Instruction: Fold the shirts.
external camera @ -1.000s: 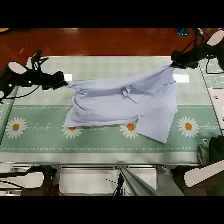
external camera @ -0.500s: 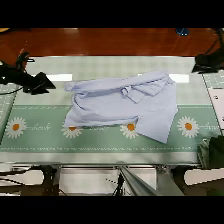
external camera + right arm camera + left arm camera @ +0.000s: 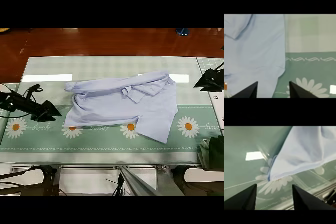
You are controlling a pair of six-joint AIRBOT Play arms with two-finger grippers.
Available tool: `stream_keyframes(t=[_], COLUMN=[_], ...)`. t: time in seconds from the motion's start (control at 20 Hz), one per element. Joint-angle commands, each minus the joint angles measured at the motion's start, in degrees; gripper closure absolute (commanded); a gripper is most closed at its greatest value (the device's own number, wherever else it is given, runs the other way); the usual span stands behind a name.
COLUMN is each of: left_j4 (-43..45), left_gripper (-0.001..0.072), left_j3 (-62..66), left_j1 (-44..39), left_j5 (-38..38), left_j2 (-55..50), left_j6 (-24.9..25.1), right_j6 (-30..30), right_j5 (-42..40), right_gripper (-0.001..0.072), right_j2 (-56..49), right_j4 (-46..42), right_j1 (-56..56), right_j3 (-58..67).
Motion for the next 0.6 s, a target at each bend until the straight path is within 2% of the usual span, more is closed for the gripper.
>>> stream_keyframes(t=[0.0,0.35,0.45,0.5,0.55], left_j4=[-3.23,-5.92,-6.32,-6.32,-6.32], left_gripper=[0.0189,0.0169,0.0176,0.0227,0.0399], left_j3=[-3.45,-3.43,-3.43,-3.43,-3.43], left_j1=[-0.42,-7.10,-9.31,-10.19,-10.75], left_j5=[1.90,3.74,6.01,7.08,7.61], left_j2=[-1.75,-6.34,-7.69,-8.31,-8.66], left_j6=[1.66,1.44,-1.99,-3.54,-4.02], right_j6=[-1.01,-0.92,-0.81,-0.83,-0.87], right_j5=[-1.95,-2.23,-2.47,-2.54,-2.49], right_gripper=[0.0231,0.0232,0.0232,0.0232,0.0232], right_j2=[0.26,0.35,0.85,1.29,1.75], right_j4=[3.23,6.27,6.43,6.34,5.95], right_j1=[-0.72,-0.72,-0.72,-0.72,-0.74], right_j3=[-2.49,-2.49,-2.49,-2.49,-2.49])
